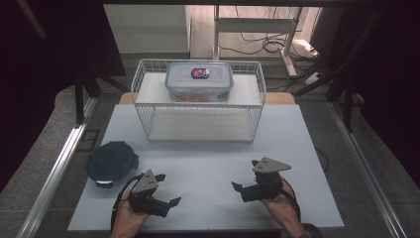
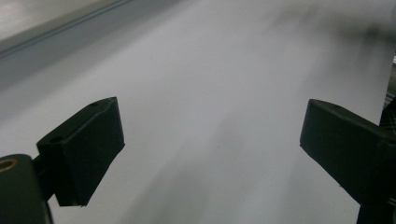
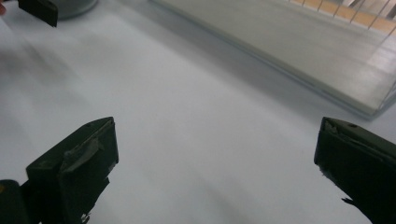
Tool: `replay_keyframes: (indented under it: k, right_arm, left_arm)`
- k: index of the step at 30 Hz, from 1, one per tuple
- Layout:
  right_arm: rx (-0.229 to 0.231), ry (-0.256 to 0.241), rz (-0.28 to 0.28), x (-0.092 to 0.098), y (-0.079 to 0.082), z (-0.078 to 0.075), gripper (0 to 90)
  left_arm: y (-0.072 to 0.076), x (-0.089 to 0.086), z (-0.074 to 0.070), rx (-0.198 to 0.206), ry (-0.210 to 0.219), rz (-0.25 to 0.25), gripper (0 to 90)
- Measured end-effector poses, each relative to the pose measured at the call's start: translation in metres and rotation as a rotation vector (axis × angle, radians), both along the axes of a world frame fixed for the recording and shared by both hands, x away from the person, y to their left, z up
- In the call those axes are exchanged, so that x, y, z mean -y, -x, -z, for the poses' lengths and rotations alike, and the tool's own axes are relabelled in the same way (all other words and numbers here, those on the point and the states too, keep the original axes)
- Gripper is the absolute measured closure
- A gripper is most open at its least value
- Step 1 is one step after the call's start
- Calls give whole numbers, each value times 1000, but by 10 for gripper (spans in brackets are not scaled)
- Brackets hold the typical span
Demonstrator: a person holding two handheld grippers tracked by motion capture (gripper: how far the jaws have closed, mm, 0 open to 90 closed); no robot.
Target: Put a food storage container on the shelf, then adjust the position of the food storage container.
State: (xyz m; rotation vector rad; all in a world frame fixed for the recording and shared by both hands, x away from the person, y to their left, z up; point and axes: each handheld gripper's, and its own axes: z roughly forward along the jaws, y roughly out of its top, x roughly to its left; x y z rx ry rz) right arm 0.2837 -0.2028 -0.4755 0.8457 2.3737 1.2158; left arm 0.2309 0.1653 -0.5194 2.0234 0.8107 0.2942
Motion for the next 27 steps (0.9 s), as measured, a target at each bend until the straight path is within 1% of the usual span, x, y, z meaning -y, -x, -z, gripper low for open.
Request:
replay_keyframes:
  k: [3, 4, 7, 12, 15, 16, 17, 19, 20, 21, 23, 25, 26, 27]
  right_arm:
    - [-9, 20, 6, 2, 1, 6, 0]
    - [-21, 27, 7, 3, 1, 8, 0]
    - [-26, 32, 11, 3, 0, 9, 0]
    - [-32, 39, 19, 4, -1, 11, 0]
    - [-27, 42, 22, 5, -2, 11, 0]
    - [-29, 41, 26, 5, -2, 12, 0]
    - [-29, 41, 26, 5, -2, 12, 0]
    - [-32, 44, 29, 6, -3, 13, 0]
    - [-30, 50, 29, 6, -3, 13, 0]
    - [-30, 50, 29, 6, -3, 13, 0]
    - [-32, 55, 30, 6, -4, 13, 0]
    - [-34, 56, 32, 6, -4, 14, 0]
    - [-39, 58, 35, 6, -5, 15, 0]
    - [-39, 58, 35, 6, -5, 15, 0]
  left_arm:
    - [-3, -1, 4, -27, -3, -1, 60]
    - [-4, -2, 5, -36, -4, 0, 60]
    - [-6, -4, 8, -59, 1, -10, 60]
    - [-7, -6, 5, -52, 15, -19, 60]
    - [-9, -7, 0, -56, 14, -29, 56]
    - [-10, -9, -3, -61, 15, -39, 56]
    - [-10, -9, -3, -61, 15, -39, 58]
    - [-12, -11, -6, -65, 24, -51, 65]
    - [-14, -14, -8, -74, 32, -72, 102]
    - [-14, -14, -8, -74, 32, -72, 113]
    - [-15, -16, -12, -61, 26, -88, 128]
    - [-18, -20, -17, -55, 35, -108, 170]
    - [-21, -27, -23, -60, 71, -124, 242]
    - [-21, -27, -23, -60, 71, -124, 285]
